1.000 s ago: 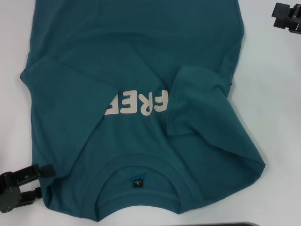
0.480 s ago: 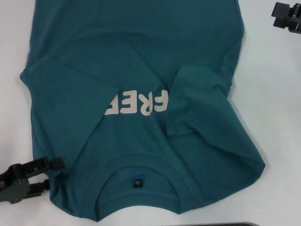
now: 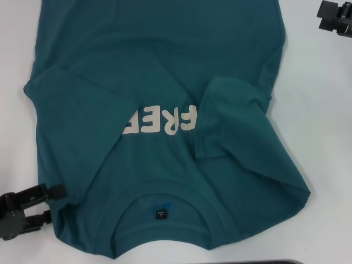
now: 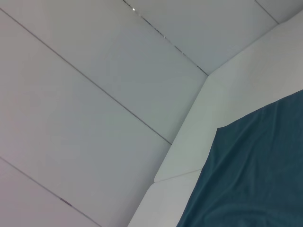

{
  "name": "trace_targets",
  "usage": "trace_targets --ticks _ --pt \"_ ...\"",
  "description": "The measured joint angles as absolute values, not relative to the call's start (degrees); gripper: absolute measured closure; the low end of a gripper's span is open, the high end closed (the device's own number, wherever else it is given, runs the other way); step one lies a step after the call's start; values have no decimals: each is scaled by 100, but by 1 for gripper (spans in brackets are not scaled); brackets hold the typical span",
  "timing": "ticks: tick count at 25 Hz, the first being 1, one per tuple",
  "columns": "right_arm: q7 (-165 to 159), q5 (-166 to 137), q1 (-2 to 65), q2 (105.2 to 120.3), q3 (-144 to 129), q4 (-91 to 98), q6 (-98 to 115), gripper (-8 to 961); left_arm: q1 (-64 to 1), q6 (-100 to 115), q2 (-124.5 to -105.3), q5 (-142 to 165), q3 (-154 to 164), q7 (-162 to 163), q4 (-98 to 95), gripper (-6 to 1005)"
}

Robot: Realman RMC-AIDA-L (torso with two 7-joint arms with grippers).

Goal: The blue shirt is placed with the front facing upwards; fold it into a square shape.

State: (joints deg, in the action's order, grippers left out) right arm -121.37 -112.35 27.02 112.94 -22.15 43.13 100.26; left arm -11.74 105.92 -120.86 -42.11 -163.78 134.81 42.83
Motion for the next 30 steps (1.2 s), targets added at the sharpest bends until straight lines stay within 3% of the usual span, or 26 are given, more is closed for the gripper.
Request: trace_targets --ticks 27,30 --pt "-12142 -11161 2653 11285 -2215 4306 10010 51 -1405 10270 -12177 -3845 -16053 13663 4364 66" --pt "-12134 -11161 2642 11278 -2215 4299 10007 51 -1427 10239 -12177 -3827 -16015 13707 4373 165"
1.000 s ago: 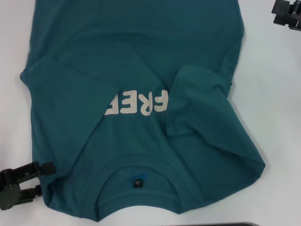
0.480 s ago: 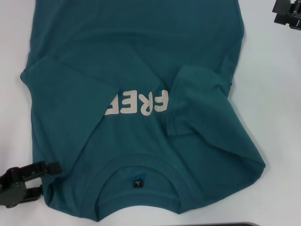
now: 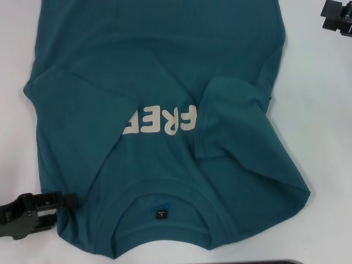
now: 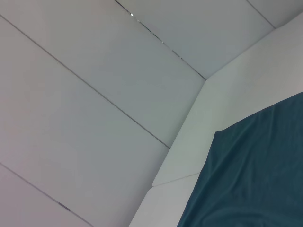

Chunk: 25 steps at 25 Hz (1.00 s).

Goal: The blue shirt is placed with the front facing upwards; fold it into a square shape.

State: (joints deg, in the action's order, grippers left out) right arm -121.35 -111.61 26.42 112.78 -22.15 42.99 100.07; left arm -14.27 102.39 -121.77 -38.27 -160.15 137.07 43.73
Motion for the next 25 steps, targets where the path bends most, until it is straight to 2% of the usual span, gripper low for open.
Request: trace_targets --ticks 3,6,13,21,25 --pt "-12131 -11147 2636 11271 -2215 4272 10002 52 -1425 10261 -12208 -3826 -16013 13707 4470 264" --pt "-12124 -11119 2638 11235 -2215 4187 9996 52 -1404 10290 -12267 -3823 -15979 13713 4604 414" --pt "-12121 -11109 2640 11211 -2215 4148 9969 53 -1406 10350 -12222 -3865 -16073 13719 4549 668" --pt "-12120 -11109 2637 11202 -2215 4083 9958 54 -1421 10505 -12190 -3887 -16296 13663 4549 901" --pt "-12120 -11108 2651 11203 -2215 4083 9950 55 -1407 10523 -12190 -3890 -16279 13640 4559 952"
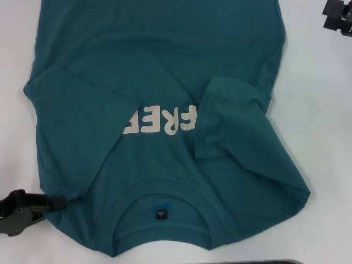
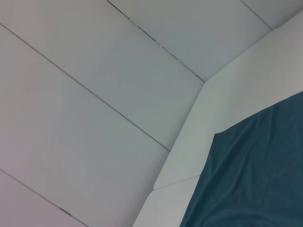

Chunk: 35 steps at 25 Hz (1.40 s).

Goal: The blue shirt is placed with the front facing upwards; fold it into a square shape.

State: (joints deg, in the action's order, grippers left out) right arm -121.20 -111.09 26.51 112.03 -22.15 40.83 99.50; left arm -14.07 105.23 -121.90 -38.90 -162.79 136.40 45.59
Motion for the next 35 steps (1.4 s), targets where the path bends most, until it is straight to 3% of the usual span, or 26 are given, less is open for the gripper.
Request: trace_targets --ticks 7,15,24,31,35 --pt "-12120 -11325 2627 11142 -2288 4092 9938 56 -1376 10943 -12178 -3903 -16390 13293 4556 965" --pt "-12768 -12313 2511 10652 -2275 4744 11100 57 -1393 10983 -12173 -3903 -16375 13265 4596 964" --pt "-13134 -13600 2611 10614 -2714 4832 11372 58 -1643 10985 -12173 -3899 -16361 13313 4614 964" --pt "-13228 -13679 2612 10669 -2936 4426 11358 59 -1752 10968 -12167 -3900 -16327 13330 4614 963" --pt "-13206 -13707 2567 10707 -2952 4316 11296 152 -1770 10947 -12130 -3902 -16352 13332 4614 963"
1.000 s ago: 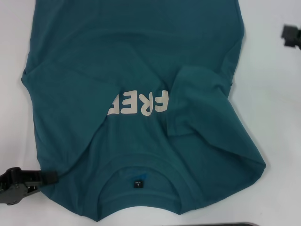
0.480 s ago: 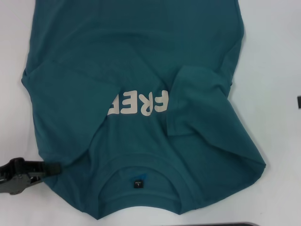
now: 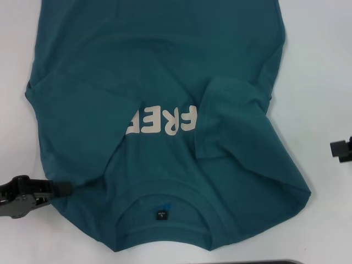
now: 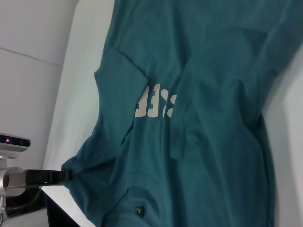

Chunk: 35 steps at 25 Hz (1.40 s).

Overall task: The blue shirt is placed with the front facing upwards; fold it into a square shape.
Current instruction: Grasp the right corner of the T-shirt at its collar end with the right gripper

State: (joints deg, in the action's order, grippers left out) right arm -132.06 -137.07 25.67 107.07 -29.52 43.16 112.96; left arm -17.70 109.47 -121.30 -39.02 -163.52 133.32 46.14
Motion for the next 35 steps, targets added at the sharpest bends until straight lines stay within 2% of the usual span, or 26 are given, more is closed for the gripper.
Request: trace_targets --ticks 17,35 --pt "-13148 -14140 2454 10855 -3184 3601 10588 159 -1857 10850 -12093 -3902 -16383 13328 4641 965" --pt "-13148 -14151 2506 11086 -3386 3559 10332 175 -1869 10836 -12094 -3902 -16344 13292 4641 965"
